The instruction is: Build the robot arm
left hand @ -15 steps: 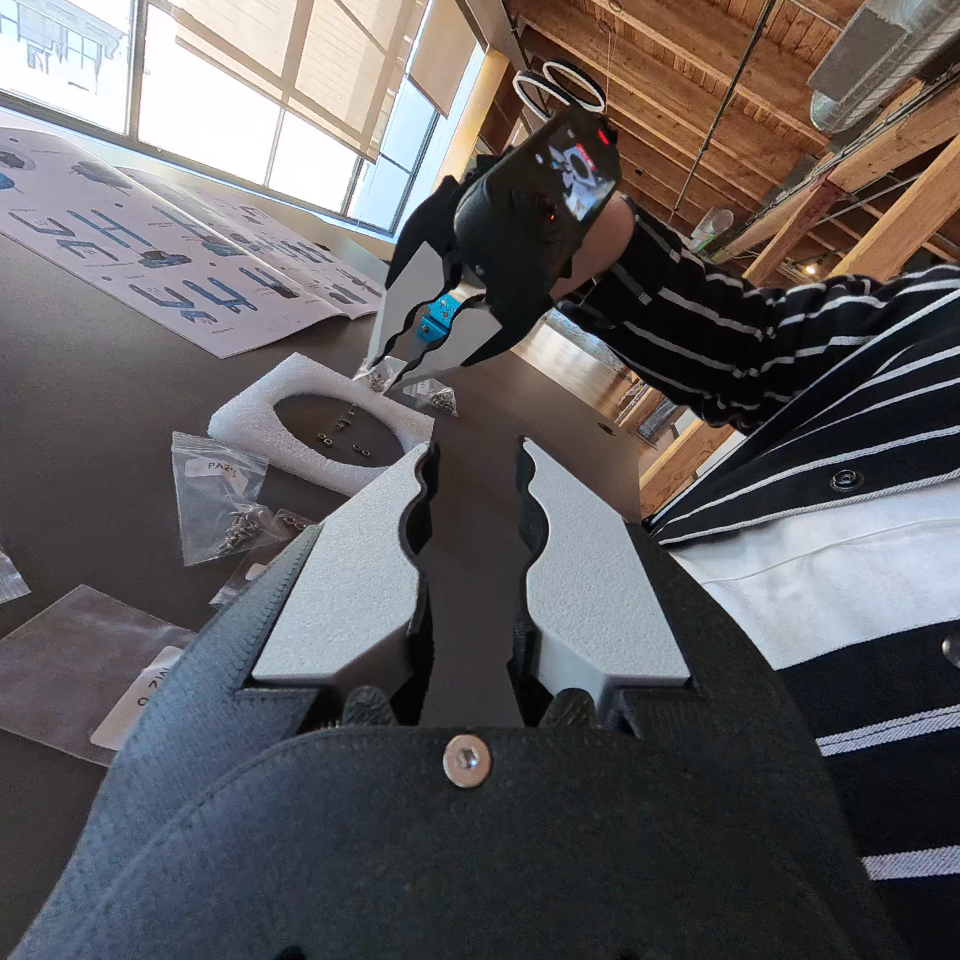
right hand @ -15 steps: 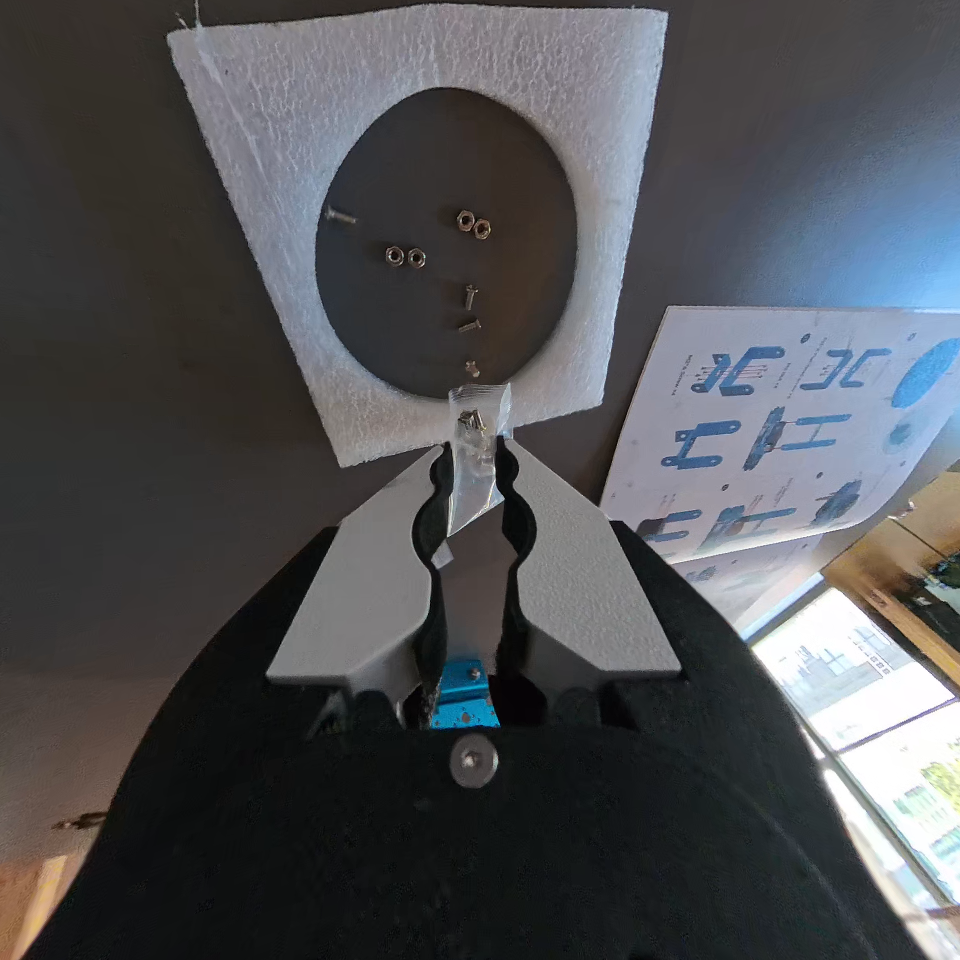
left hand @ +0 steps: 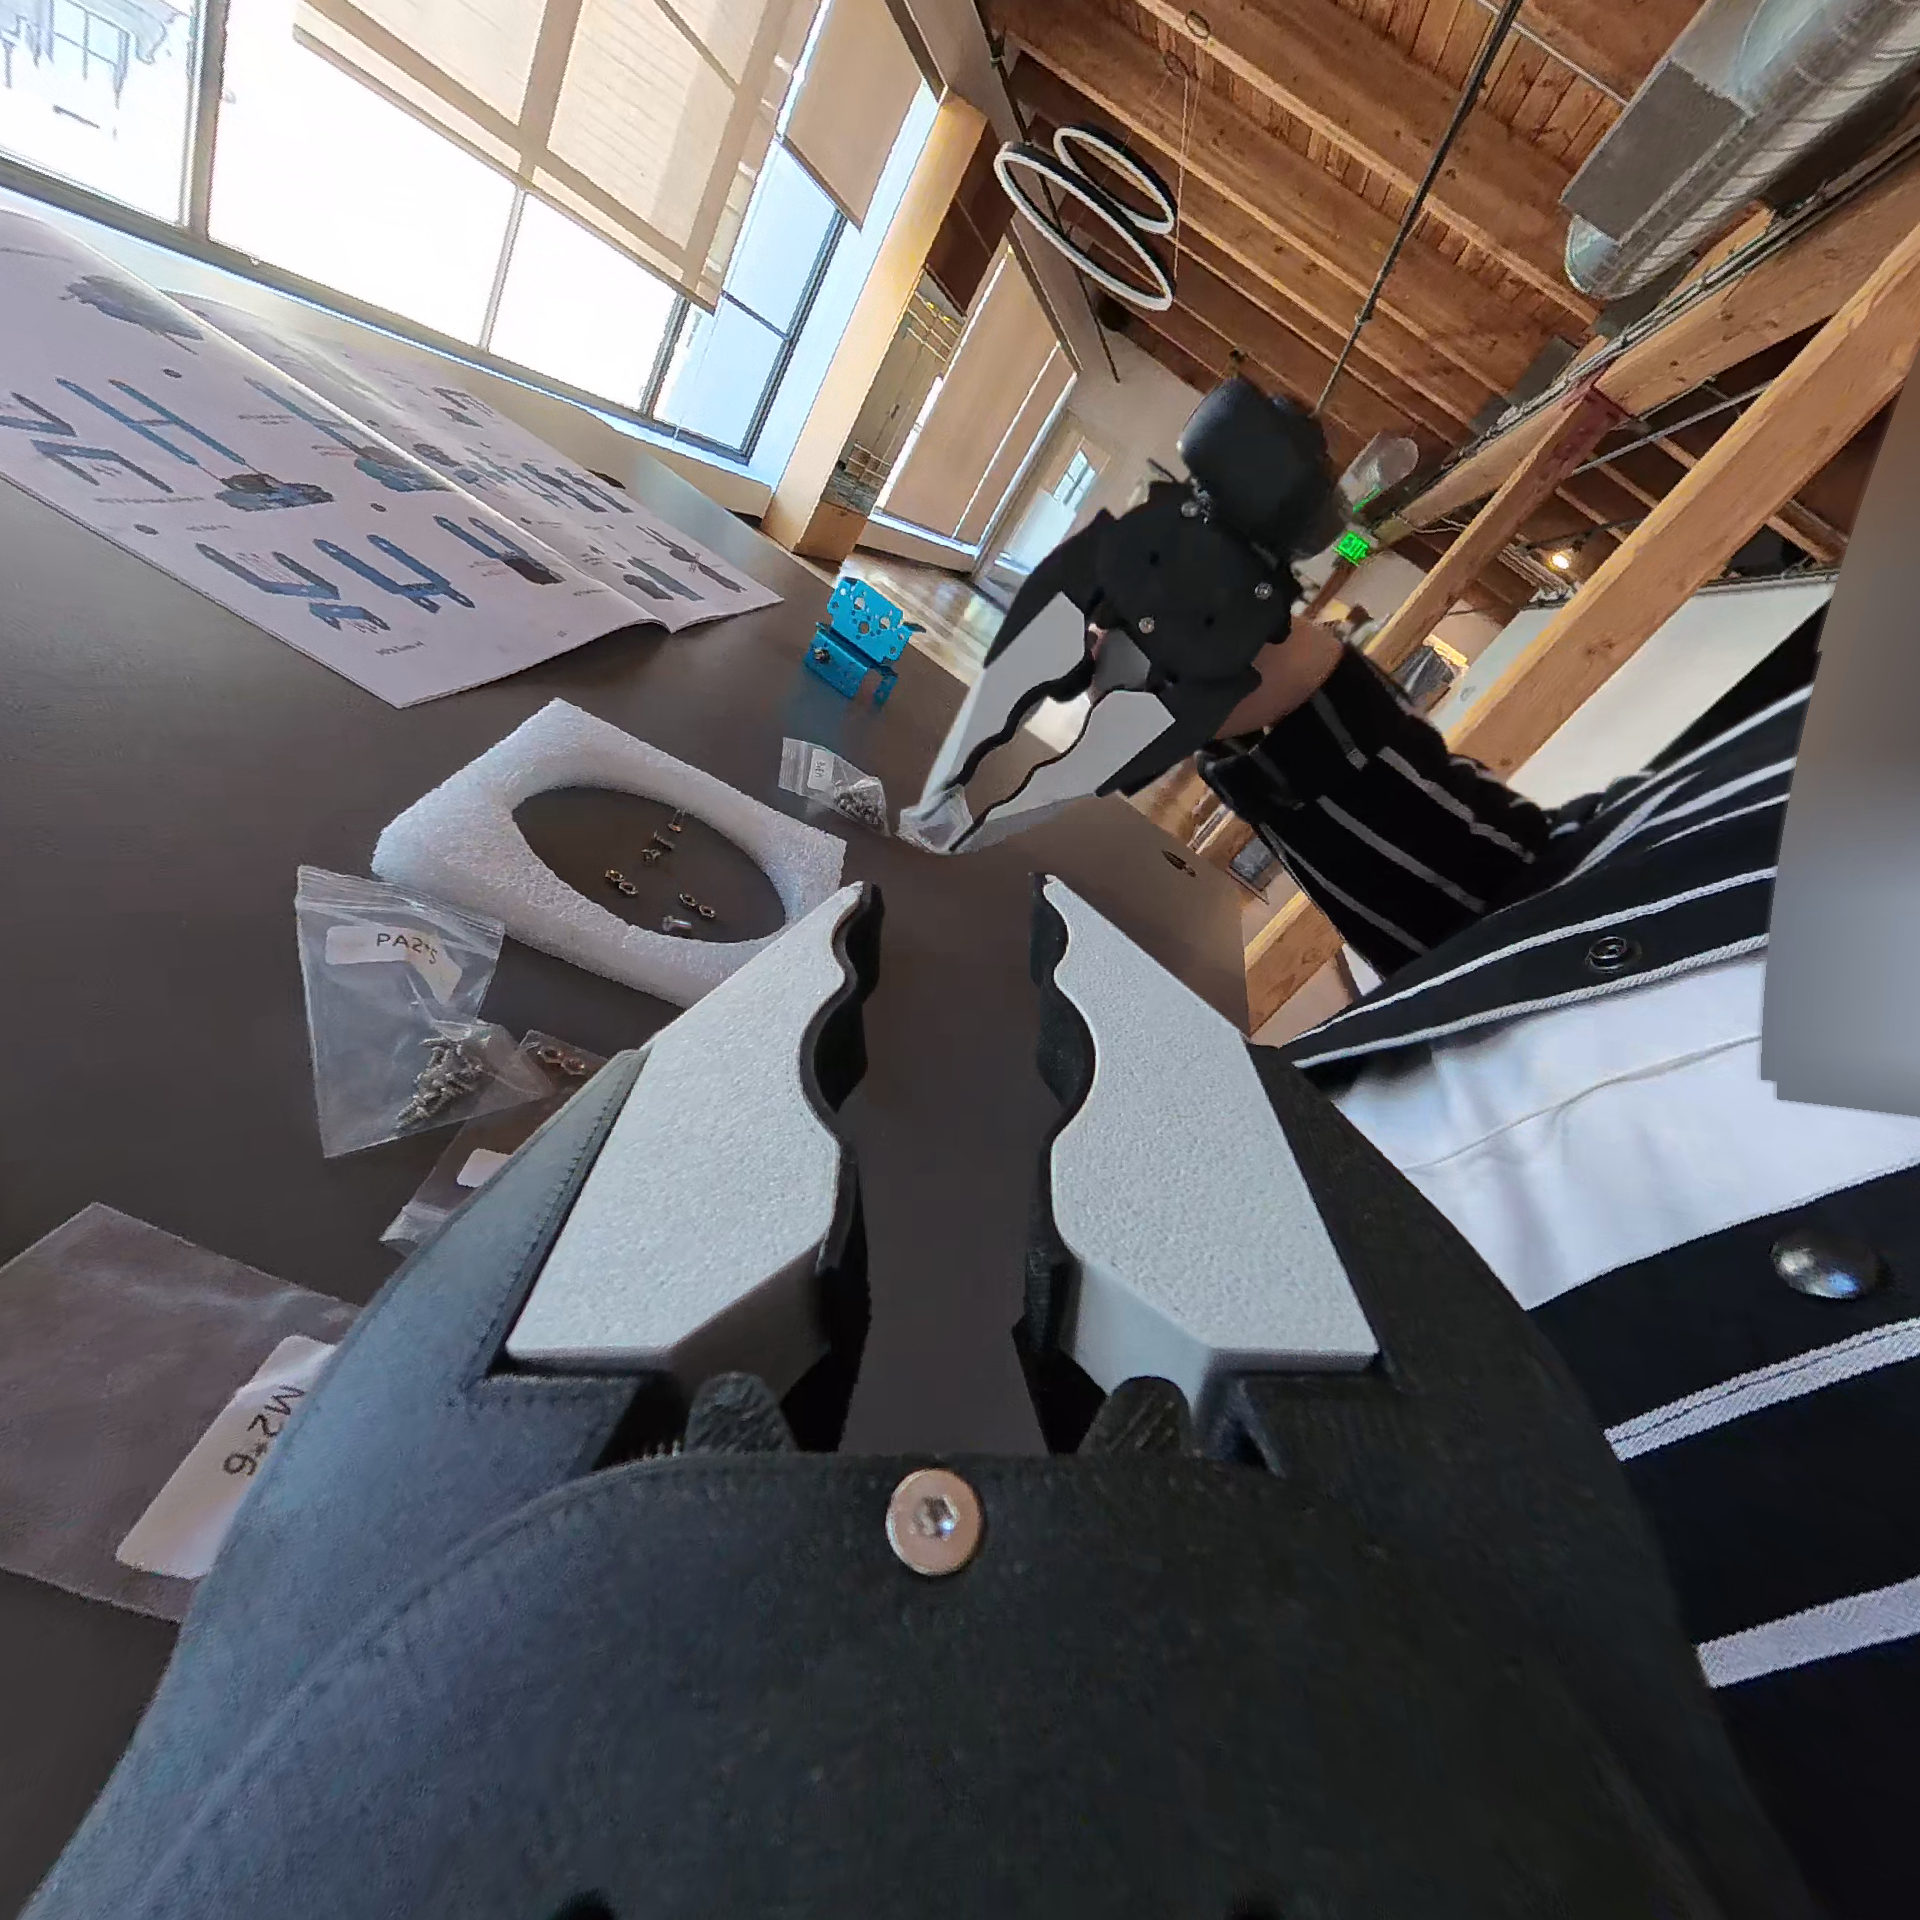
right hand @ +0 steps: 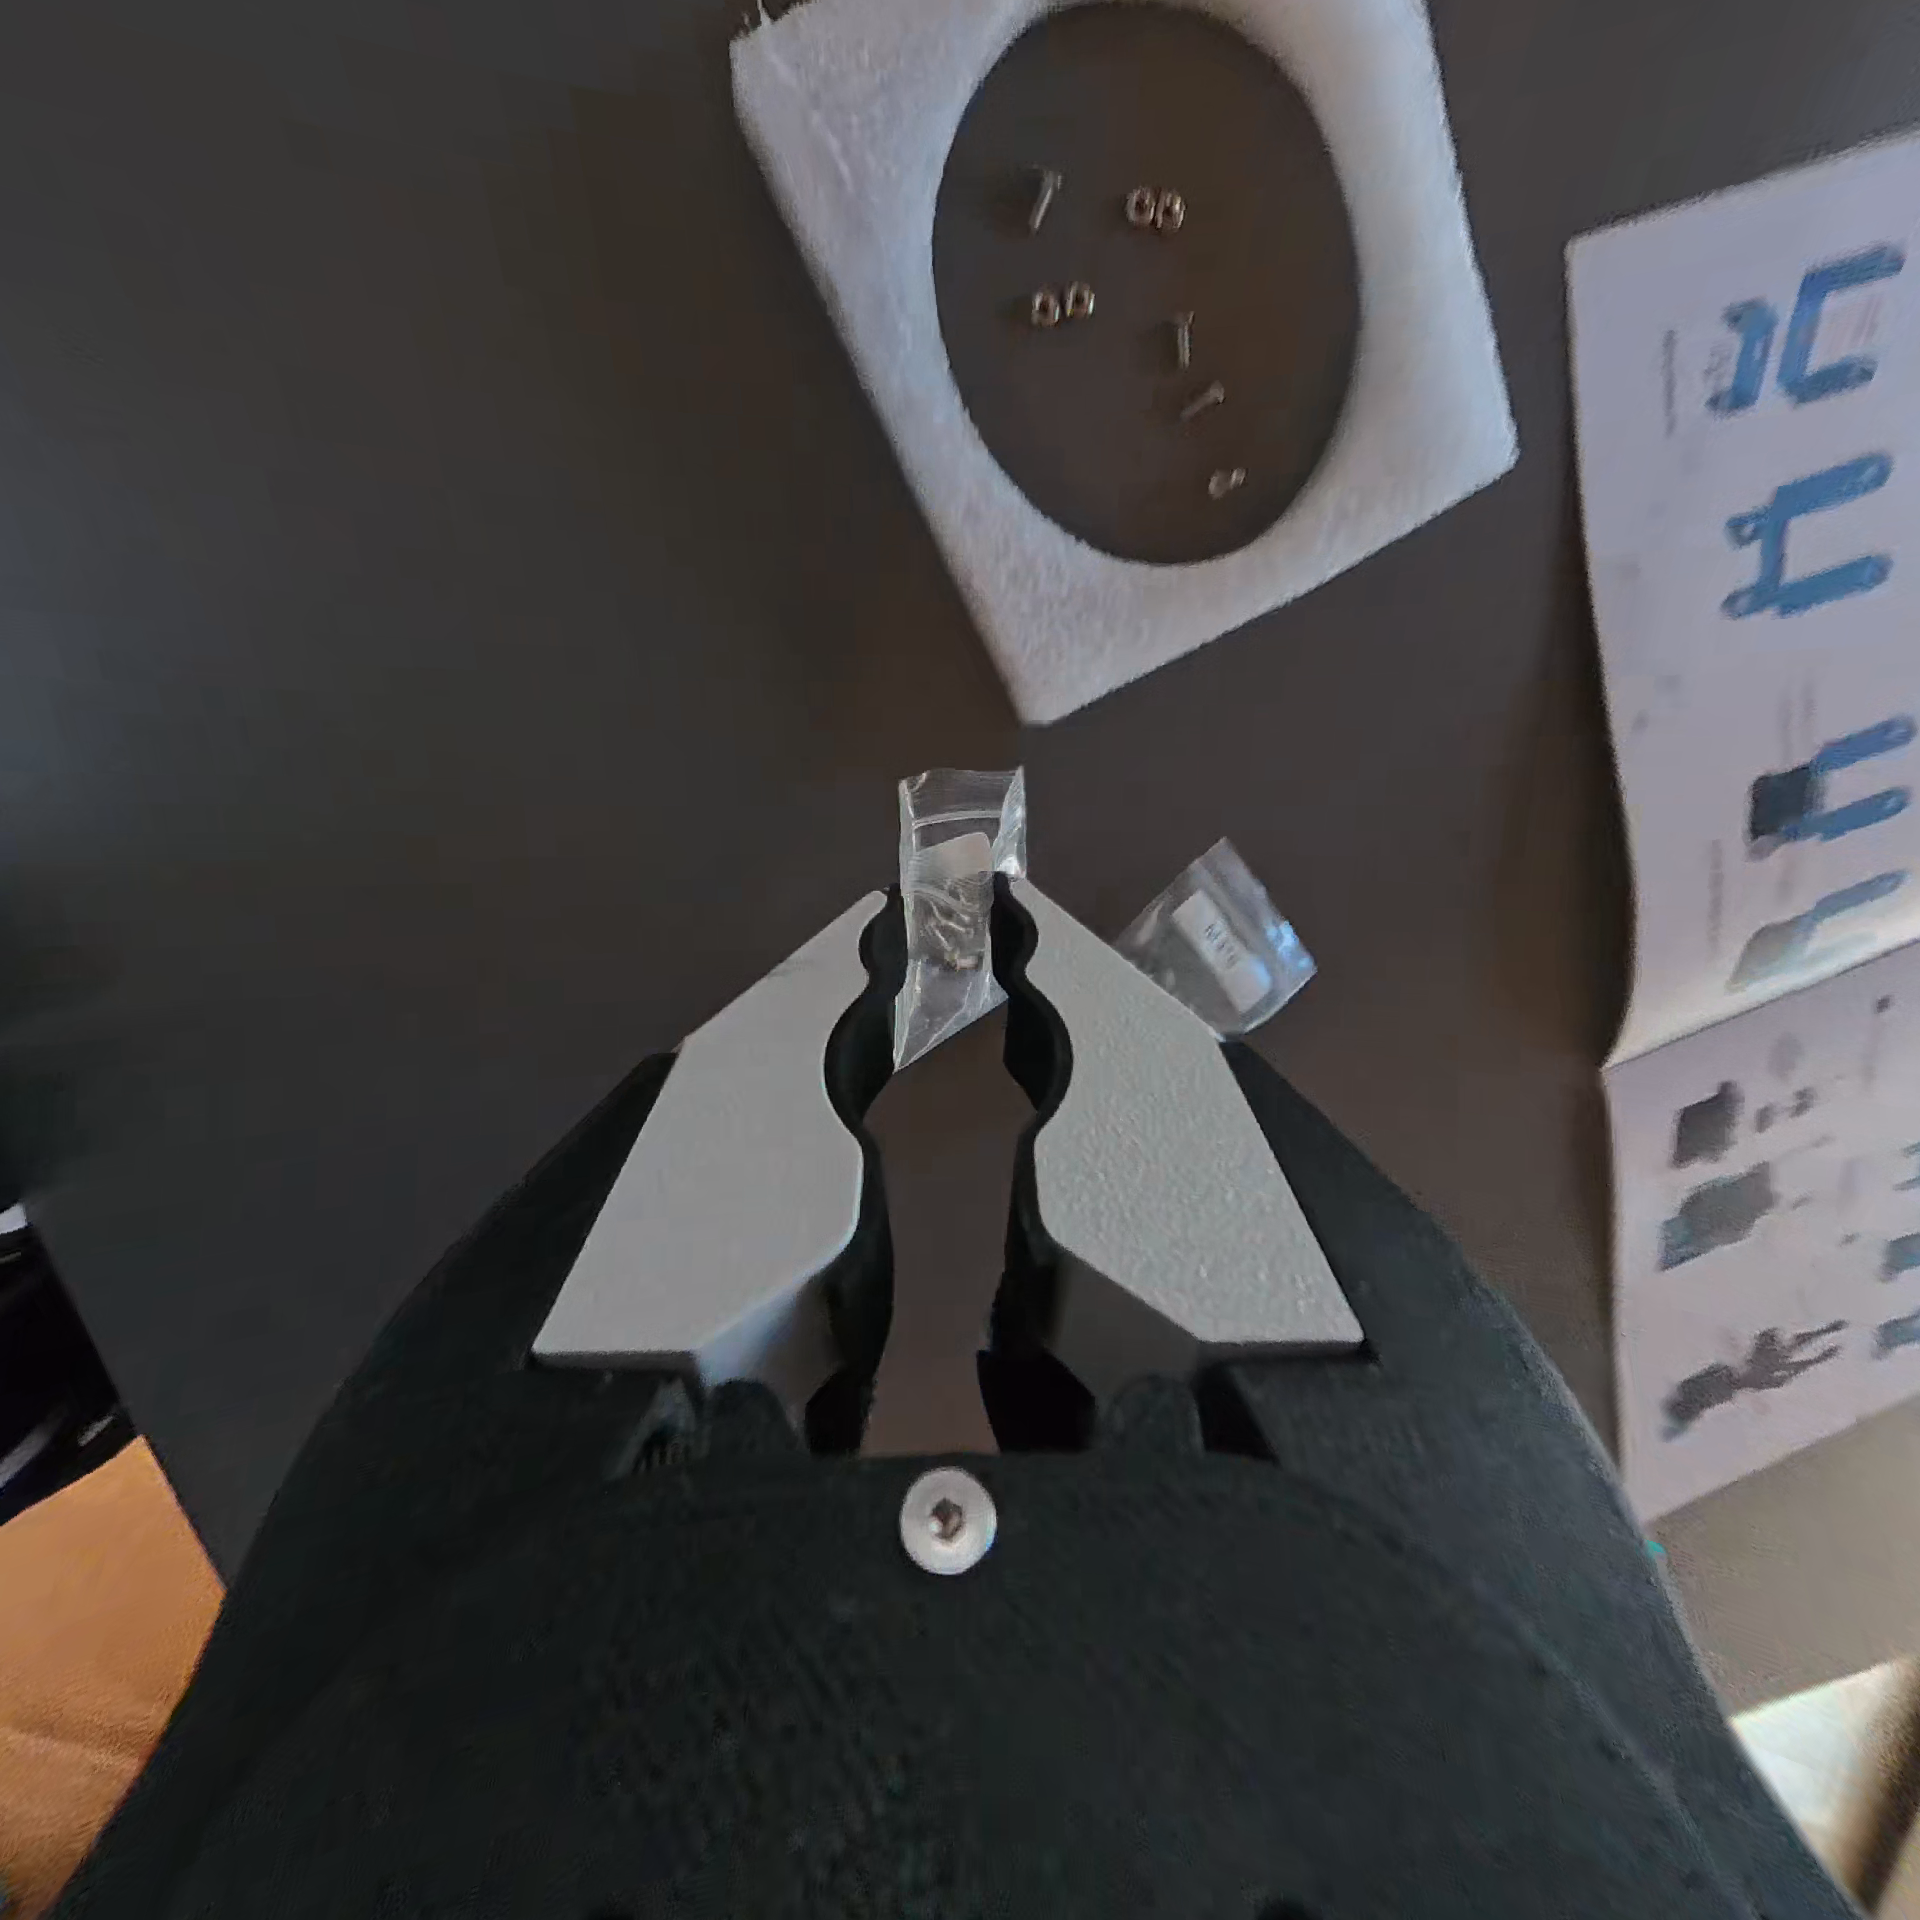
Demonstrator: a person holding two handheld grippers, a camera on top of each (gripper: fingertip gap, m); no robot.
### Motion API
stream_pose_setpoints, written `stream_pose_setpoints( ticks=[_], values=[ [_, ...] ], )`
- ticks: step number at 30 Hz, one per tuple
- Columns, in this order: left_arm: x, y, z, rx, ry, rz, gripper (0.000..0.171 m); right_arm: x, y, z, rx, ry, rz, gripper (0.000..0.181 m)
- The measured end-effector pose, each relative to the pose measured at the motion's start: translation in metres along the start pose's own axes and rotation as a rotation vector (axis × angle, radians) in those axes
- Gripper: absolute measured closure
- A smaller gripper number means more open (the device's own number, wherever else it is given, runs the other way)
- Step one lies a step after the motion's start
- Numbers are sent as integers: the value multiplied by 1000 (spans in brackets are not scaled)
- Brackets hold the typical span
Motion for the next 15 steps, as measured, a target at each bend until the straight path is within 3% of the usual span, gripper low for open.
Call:
stream_pose_setpoints(
  ticks=[12,15],
  values=[
    [-1,1,-15,-8,61,5,144,-32,8,-15,3,-57,-95,164],
    [-2,-1,-18,-2,81,5,143,-34,10,-17,8,-90,-107,153]
  ],
)
Point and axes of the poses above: each gripper's, where its closed fingertips meet, z back along the fingers, x out of its top, y = z × x across the jaws, the point moved 10 cm from there along z, back along the fingers, and after that the axes turned 2 degrees about y, right-handed, at the moved point
